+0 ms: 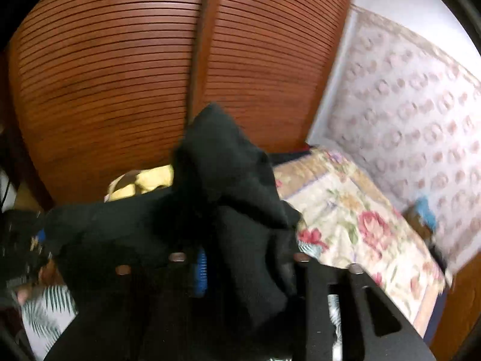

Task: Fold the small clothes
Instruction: 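Lift the folded shirt with both grippers and carry it toward the navy blanket, then lower the shirt onto the folded navy blanket and open both grippers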

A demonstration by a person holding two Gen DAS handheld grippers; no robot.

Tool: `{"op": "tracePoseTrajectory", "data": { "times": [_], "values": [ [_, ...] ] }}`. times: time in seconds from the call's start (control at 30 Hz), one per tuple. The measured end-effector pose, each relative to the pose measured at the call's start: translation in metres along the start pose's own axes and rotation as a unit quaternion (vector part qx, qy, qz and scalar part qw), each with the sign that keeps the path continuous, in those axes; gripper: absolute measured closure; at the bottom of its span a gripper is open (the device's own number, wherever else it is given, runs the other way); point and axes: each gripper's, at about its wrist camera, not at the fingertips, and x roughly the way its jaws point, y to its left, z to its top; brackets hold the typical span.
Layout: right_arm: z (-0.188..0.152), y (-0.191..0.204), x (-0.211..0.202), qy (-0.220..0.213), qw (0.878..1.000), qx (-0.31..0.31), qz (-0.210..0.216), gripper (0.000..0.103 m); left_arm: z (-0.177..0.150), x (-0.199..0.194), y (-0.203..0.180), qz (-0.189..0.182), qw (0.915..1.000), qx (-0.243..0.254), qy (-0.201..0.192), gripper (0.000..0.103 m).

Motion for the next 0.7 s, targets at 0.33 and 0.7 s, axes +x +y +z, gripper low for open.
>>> {"op": "tracePoseTrajectory", "data": {
  "times": [0.33,0.7],
  "values": [
    [-0.018,-0.023,-0.006,-0.046,0.996,0.056,-0.057,0.036,0.003,-0.008,-0.004,0.001,0.9999,0.013,-0.007,0.051],
    [-0.052,-0.032,0.062,0.025,0.995,0.098,-0.001,0.036,0.002,-0.024,-0.019,-0.008,0.9992,0.038,-0.014,0.019]
  ]
}}
